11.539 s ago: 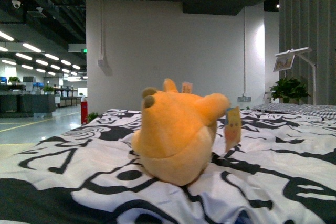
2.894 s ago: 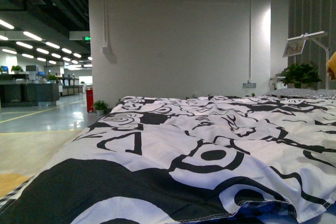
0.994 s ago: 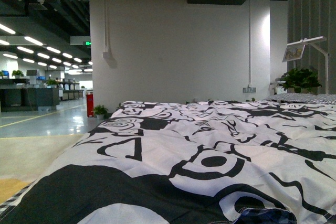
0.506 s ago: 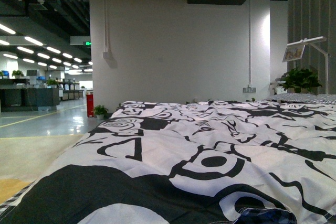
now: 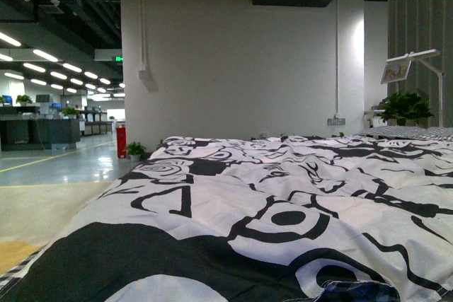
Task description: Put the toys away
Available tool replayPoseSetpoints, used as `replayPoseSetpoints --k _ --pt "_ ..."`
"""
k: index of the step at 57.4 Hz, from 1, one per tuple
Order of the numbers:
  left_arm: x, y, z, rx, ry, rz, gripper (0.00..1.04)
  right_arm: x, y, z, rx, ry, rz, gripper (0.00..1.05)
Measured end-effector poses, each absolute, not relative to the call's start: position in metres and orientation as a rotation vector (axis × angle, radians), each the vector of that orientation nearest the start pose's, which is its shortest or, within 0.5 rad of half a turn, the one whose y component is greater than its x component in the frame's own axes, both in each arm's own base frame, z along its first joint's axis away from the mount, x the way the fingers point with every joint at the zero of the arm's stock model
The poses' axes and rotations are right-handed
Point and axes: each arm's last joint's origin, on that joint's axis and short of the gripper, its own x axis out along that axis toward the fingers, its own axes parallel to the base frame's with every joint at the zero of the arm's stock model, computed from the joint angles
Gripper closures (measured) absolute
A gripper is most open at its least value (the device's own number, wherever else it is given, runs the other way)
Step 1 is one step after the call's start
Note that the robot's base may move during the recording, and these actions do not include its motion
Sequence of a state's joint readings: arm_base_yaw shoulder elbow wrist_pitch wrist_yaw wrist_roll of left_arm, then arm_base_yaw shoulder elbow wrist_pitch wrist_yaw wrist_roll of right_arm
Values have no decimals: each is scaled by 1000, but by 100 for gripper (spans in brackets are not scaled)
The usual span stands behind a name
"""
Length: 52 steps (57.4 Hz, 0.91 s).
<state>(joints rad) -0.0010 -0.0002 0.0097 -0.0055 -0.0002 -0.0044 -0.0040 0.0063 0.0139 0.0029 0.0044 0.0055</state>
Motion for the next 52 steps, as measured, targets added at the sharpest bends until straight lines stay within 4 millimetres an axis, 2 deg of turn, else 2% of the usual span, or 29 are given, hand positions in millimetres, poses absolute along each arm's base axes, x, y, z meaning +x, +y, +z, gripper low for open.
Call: replayPoseSetpoints --k 52 --pt "97 0 166 -4 -4 -1 6 97 0 168 6 -6 -3 93"
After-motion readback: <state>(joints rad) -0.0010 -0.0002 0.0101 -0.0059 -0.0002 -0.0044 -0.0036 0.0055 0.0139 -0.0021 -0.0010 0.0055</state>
